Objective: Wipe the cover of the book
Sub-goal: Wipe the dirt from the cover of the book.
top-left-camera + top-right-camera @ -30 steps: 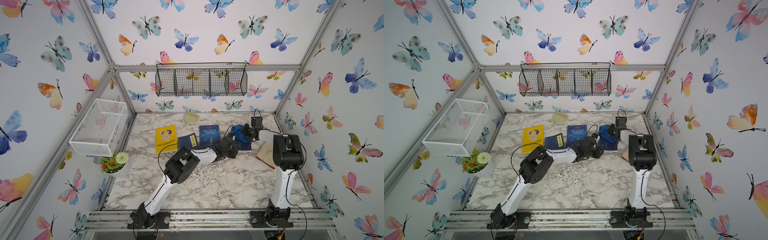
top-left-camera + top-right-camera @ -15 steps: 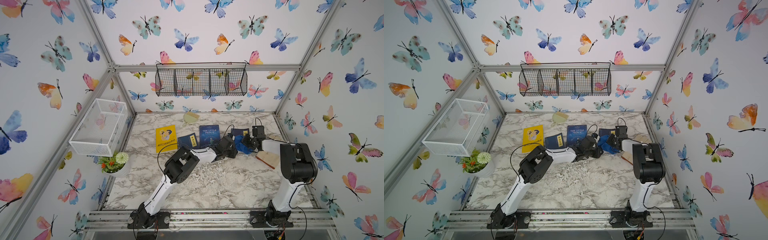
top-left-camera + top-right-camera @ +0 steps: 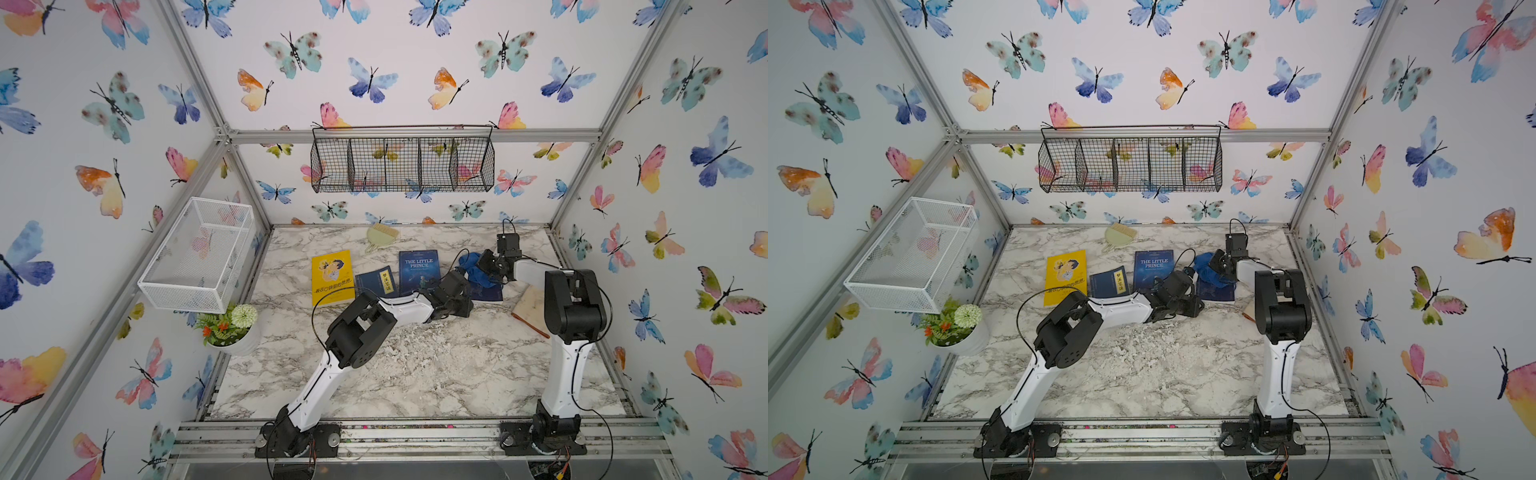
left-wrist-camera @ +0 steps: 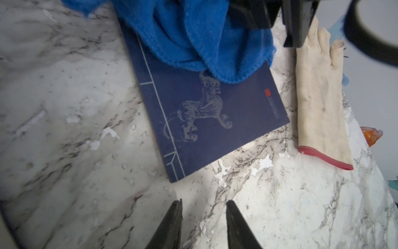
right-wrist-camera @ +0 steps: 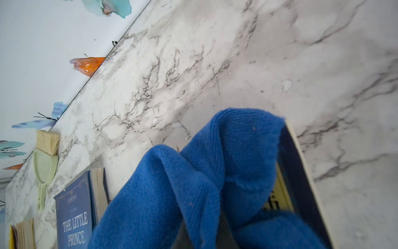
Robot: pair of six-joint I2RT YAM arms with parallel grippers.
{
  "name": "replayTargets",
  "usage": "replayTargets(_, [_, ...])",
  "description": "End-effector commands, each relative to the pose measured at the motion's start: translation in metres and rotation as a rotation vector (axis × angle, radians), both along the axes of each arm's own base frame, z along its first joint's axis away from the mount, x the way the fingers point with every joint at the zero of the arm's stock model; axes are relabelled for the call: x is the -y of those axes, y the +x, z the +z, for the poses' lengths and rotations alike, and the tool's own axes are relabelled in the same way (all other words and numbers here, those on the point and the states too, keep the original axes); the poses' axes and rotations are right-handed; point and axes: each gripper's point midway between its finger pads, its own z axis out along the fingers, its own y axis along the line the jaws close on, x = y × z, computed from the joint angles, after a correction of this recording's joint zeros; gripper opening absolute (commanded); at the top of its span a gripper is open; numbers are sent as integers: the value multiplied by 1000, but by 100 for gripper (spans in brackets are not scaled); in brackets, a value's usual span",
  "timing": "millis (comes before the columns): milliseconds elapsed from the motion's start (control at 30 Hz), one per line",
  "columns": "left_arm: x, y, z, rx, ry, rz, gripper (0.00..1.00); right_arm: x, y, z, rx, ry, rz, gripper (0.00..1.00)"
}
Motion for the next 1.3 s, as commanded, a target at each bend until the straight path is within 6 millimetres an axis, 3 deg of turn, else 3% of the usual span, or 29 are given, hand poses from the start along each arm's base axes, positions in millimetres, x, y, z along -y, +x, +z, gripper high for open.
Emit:
replayTargets(0, [-11,10,-1,9,61,26,38,9,-64,-50,-228,-43,0,4])
replayTargets(167, [-14,30,13,34,35,69,43,11,-91,-43,-217,-42,10,4])
replayTargets(333, [-12,44,16,53,23,88,46,15,-102,-45,-226,-68,23,4])
replayTargets(567, [-15,46,-13,39,81,95,40,15,-100,-43,-227,-69,20,4])
replayTargets(833, [-21,41,-28,21,106,100,37,43,-89,-19,-177,-136,-91,4])
replayTargets(1067, [-17,42,-32,15,105,88,36,29,-91,-15,-168,-64,-55,4])
replayTargets(1267, [-11,36,-44,-14,103,67,30,19,-86,-15,-159,-5,-40,4])
